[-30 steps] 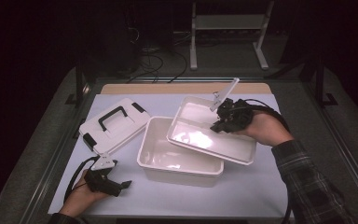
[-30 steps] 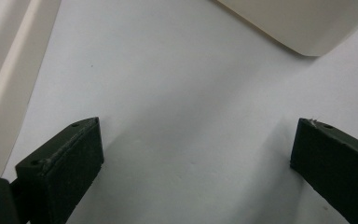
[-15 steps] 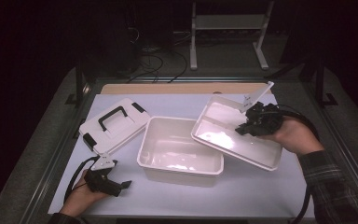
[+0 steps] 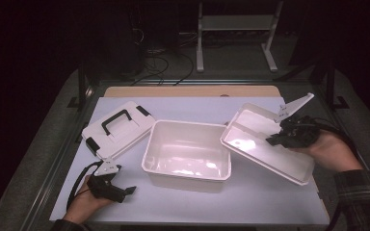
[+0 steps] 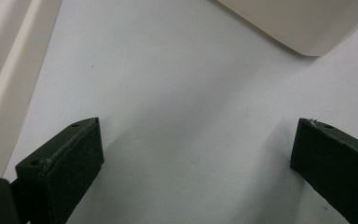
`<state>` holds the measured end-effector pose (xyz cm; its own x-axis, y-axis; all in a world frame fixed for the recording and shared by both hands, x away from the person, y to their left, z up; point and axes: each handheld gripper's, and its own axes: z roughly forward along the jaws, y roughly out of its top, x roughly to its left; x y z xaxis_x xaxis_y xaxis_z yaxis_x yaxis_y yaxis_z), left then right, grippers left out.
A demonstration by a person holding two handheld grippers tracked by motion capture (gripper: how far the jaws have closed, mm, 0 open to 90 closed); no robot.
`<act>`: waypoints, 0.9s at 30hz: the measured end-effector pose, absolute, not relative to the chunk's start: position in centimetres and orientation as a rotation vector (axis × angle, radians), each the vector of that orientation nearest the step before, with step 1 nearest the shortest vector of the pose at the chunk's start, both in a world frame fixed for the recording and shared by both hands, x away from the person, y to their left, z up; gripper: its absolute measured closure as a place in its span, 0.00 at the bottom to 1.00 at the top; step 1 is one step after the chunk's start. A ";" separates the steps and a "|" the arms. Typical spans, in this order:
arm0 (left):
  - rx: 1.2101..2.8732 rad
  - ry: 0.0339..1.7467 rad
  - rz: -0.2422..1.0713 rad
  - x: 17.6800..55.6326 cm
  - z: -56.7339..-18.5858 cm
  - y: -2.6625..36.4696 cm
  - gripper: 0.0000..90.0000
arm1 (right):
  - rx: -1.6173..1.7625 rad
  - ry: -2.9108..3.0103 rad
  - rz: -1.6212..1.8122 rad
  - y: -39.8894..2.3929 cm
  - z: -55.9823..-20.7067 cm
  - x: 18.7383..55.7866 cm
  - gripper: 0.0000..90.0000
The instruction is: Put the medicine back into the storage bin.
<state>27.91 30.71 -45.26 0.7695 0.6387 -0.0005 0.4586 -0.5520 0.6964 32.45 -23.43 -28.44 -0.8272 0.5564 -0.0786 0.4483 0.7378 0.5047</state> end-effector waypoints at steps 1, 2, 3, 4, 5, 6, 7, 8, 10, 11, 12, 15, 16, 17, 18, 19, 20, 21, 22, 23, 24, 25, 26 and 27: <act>2.254 0.814 0.330 27.9 -45.3 30.7 0.01 | 0.803 2.713 0.706 -23.8 -28.6 32.3 0.98; 2.254 0.814 0.329 27.9 -45.3 30.7 0.01 | 0.813 2.710 0.705 -24.1 -28.8 32.2 0.98; 2.254 0.814 0.329 27.9 -45.3 30.7 0.01 | 0.823 2.708 0.706 -24.4 -29.0 32.1 0.98; 2.251 0.816 0.330 27.9 -45.3 30.7 0.01 | 0.838 2.705 0.702 -24.7 -29.2 32.0 0.98; 2.251 0.816 0.330 27.9 -45.3 30.7 0.01 | 0.845 2.705 0.703 -24.9 -29.3 31.9 0.98; 2.250 0.816 0.328 27.9 -45.3 30.7 0.01 | 0.853 2.705 0.699 -25.3 -29.6 31.8 0.98; 2.250 0.816 0.329 27.9 -45.3 30.7 0.01 | 0.862 2.704 0.698 -25.5 -29.8 31.7 0.98; 2.250 0.816 0.329 27.9 -45.3 30.7 0.01 | 0.871 2.704 0.695 -25.8 -30.0 31.6 0.98; 2.251 0.815 0.329 27.9 -45.3 30.7 0.01 | 0.875 2.704 0.693 -26.0 -30.2 31.5 0.98; 2.251 0.815 0.330 27.9 -45.3 30.7 0.01 | 0.890 2.699 0.691 -26.4 -30.6 31.3 0.98; 2.250 0.815 0.329 27.9 -45.3 30.7 0.01 | 0.897 2.698 0.690 -26.6 -30.8 31.2 0.98; 2.251 0.814 0.328 27.9 -45.3 30.7 0.01 | 0.921 2.700 0.682 -27.0 -31.9 31.1 0.98; 2.251 0.814 0.328 27.9 -45.3 30.7 0.01 | 0.924 2.703 0.676 -27.0 -32.2 31.0 0.98; 2.251 0.814 0.328 27.9 -45.3 30.7 0.01 | 0.926 2.707 0.669 -27.1 -32.6 31.0 0.98; 2.251 0.814 0.328 27.9 -45.3 30.7 0.01 | 0.926 2.707 0.669 -27.1 -32.6 31.0 0.98; 2.251 0.814 0.328 27.9 -45.3 30.7 0.01 | 0.938 2.711 0.662 -27.0 -33.4 30.9 0.98; 2.251 0.814 0.328 27.9 -45.3 30.7 0.01 | 0.943 2.714 0.658 -27.0 -33.8 30.9 0.98; 2.251 0.814 0.328 27.9 -45.3 30.7 0.01 | 0.943 2.717 0.653 -27.0 -34.1 30.9 0.98; 2.251 0.814 0.328 27.9 -45.3 30.7 0.01 | 0.943 2.717 0.653 -27.0 -34.1 30.9 0.98; 2.251 0.815 0.328 27.9 -45.3 30.7 0.01 | 0.948 2.723 0.644 -26.9 -35.0 30.9 0.98; 2.251 0.815 0.328 27.9 -45.3 30.7 0.01 | 0.950 2.726 0.640 -26.9 -35.2 31.0 0.98; 2.251 0.814 0.327 27.9 -45.3 30.7 0.01 | 0.951 2.728 0.632 -26.8 -35.6 31.0 0.98; 2.251 0.814 0.327 27.9 -45.3 30.7 0.01 | 0.950 2.731 0.631 -26.8 -35.9 31.0 0.98; 2.251 0.814 0.327 27.9 -45.3 30.7 0.01 | 0.955 2.737 0.632 -26.7 -36.3 31.0 0.98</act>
